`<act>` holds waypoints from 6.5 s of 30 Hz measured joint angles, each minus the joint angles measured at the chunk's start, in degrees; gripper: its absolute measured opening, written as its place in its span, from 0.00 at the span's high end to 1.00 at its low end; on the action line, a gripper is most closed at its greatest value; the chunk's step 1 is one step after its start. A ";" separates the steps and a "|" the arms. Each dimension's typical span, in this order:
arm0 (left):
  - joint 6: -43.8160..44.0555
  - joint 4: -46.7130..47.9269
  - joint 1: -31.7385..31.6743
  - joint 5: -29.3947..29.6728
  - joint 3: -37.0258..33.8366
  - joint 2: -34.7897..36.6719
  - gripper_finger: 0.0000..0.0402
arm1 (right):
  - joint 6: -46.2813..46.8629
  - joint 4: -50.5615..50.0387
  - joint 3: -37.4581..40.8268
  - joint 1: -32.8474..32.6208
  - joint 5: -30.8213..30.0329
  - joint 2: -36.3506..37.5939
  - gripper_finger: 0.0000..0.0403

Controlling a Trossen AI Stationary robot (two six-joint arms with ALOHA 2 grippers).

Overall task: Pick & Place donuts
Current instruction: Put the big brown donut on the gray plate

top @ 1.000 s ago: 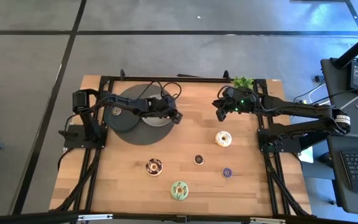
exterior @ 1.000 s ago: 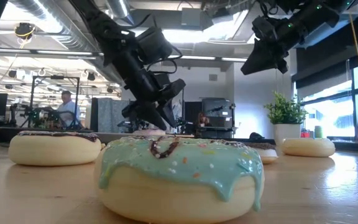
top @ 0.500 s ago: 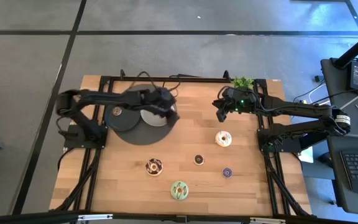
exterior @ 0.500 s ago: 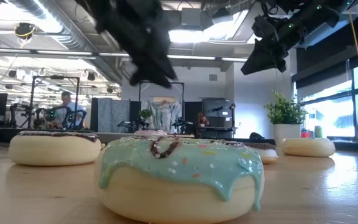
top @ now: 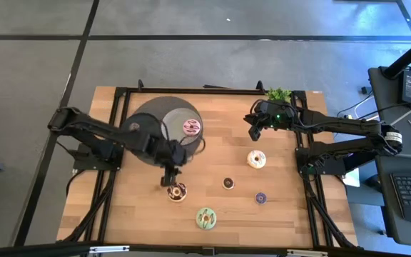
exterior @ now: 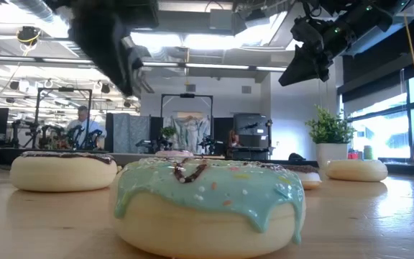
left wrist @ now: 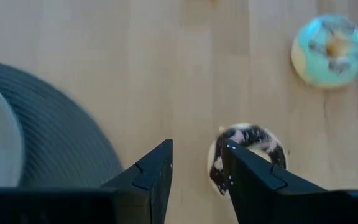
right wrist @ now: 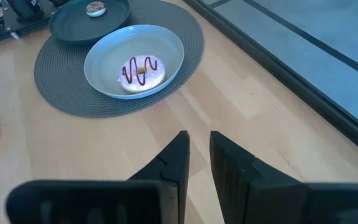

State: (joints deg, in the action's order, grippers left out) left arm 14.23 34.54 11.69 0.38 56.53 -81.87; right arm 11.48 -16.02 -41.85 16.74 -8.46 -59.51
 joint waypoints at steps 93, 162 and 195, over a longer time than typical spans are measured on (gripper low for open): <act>2.50 -3.71 -40.68 19.54 0.01 -16.97 0.96 | 0.20 0.34 0.00 0.01 0.40 0.01 0.83; 5.60 -21.85 -45.58 13.56 0.01 -16.49 0.62 | 0.44 0.40 0.00 -0.11 5.54 0.02 0.83; 10.95 -4.72 -43.56 3.38 4.53 -15.10 0.61 | 0.00 0.36 0.00 -0.10 5.45 0.02 0.83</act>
State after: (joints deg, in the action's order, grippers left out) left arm 25.18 29.82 -31.87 3.76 61.06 -96.97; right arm 11.49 -15.66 -41.85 16.64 -3.01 -59.48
